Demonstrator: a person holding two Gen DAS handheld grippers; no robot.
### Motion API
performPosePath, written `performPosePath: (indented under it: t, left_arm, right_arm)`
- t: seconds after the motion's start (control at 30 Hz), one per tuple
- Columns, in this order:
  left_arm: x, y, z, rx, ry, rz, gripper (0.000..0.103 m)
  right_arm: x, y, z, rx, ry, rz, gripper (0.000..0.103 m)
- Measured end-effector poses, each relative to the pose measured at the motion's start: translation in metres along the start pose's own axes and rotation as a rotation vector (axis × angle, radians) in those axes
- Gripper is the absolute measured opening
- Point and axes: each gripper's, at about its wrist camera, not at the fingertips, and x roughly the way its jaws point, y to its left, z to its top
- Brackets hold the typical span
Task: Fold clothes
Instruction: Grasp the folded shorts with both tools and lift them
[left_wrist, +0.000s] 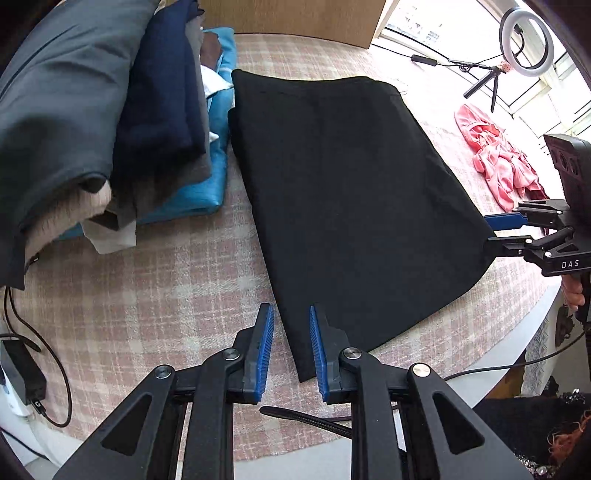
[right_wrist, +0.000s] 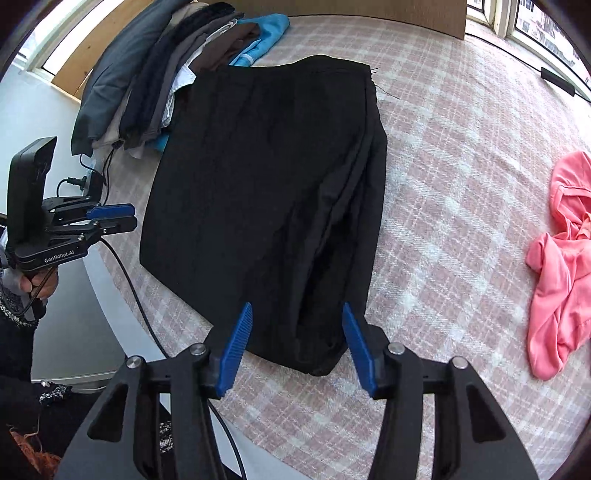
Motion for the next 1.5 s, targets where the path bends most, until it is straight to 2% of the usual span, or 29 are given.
performPosePath:
  t: [0.03, 0.07, 0.1, 0.17, 0.23, 0.27, 0.33, 0.4, 0.47, 0.53, 0.6, 0.67, 0.77, 0.87, 1.0, 1.07, 1.1, 1.13, 1.17, 1.23, 1.27, 1.43, 1.5]
  left_arm:
    - [0.002, 0.000, -0.002, -0.008, -0.001, 0.003, 0.019]
    - [0.003, 0.001, -0.004, -0.018, -0.004, 0.008, 0.019]
    - [0.003, 0.003, -0.005, -0.033, -0.007, 0.009, 0.019]
    - [0.002, 0.008, -0.007, -0.068, -0.016, 0.000, 0.019]
    - [-0.001, 0.015, -0.005, -0.107, -0.035, -0.017, 0.019]
    - [-0.002, 0.017, -0.002, -0.124, -0.046, -0.020, 0.019]
    - [-0.002, 0.021, 0.006, -0.158, -0.069, -0.025, 0.020]
    - [0.001, 0.022, 0.017, -0.182, -0.089, -0.021, 0.025]
    - [0.005, 0.019, 0.028, -0.191, -0.107, 0.006, 0.025]
    - [0.011, 0.013, 0.038, -0.193, -0.111, 0.013, 0.025]
    - [0.018, 0.006, 0.047, -0.183, -0.112, 0.036, 0.029]
    - [0.026, 0.001, 0.056, -0.170, -0.112, 0.080, 0.033]
    - [0.037, -0.001, 0.066, -0.169, -0.111, 0.104, 0.035]
    - [0.040, 0.000, 0.073, -0.180, -0.123, 0.109, 0.040]
    - [0.041, 0.000, 0.080, -0.196, -0.155, 0.095, 0.040]
    - [0.042, -0.003, 0.082, -0.186, -0.167, 0.095, 0.040]
    - [0.042, -0.006, 0.082, -0.173, -0.173, 0.099, 0.038]
    - [0.043, -0.009, 0.082, -0.158, -0.181, 0.102, 0.034]
    - [0.043, -0.007, 0.082, -0.154, -0.188, 0.088, 0.021]
    - [0.044, 0.001, 0.081, -0.163, -0.201, 0.034, 0.010]
    - [0.044, 0.004, 0.081, -0.171, -0.207, 0.014, 0.007]
    - [0.040, 0.006, 0.078, -0.178, -0.237, -0.026, 0.005]
    - [0.031, 0.008, 0.073, -0.192, -0.259, -0.064, 0.005]
  right_arm:
    - [0.006, 0.003, 0.003, -0.018, 0.007, -0.051, 0.047]
    - [0.010, 0.001, 0.004, -0.020, 0.010, -0.049, 0.037]
    - [0.013, -0.001, 0.006, -0.021, 0.013, -0.044, 0.016]
    - [0.015, -0.020, -0.001, 0.065, 0.027, 0.016, 0.013]
    - [0.010, -0.031, -0.009, 0.105, 0.025, 0.076, 0.019]
    - [0.004, -0.032, -0.010, 0.111, 0.014, 0.069, 0.024]
    - [-0.013, -0.030, -0.003, 0.099, -0.041, 0.041, 0.047]
    - [-0.026, -0.030, 0.012, 0.089, -0.107, 0.019, 0.060]
    - [-0.030, -0.030, 0.031, 0.072, -0.148, 0.005, 0.067]
    - [-0.021, -0.035, 0.053, 0.057, -0.149, -0.014, 0.067]
    - [-0.007, -0.042, 0.077, 0.073, -0.136, -0.033, 0.067]
    - [0.009, -0.051, 0.092, 0.101, -0.111, 0.015, 0.067]
    - [0.026, -0.057, 0.106, 0.120, -0.090, 0.080, 0.067]
    - [0.032, -0.043, 0.113, 0.041, -0.124, 0.044, 0.067]
    - [0.041, -0.024, 0.117, -0.069, -0.189, -0.011, 0.068]
    - [0.043, -0.016, 0.114, -0.123, -0.222, -0.029, 0.067]
    - [0.044, -0.013, 0.112, -0.149, -0.230, -0.031, 0.057]
    - [0.044, -0.010, 0.110, -0.174, -0.238, -0.033, 0.044]
    - [0.044, -0.012, 0.110, -0.171, -0.235, -0.010, 0.038]
    - [0.044, -0.015, 0.112, -0.161, -0.227, 0.038, 0.020]
    - [0.045, -0.016, 0.113, -0.151, -0.225, 0.055, 0.015]
    - [0.047, -0.017, 0.115, -0.106, -0.227, 0.117, 0.010]
    - [0.040, -0.017, 0.112, -0.089, -0.245, 0.135, 0.010]
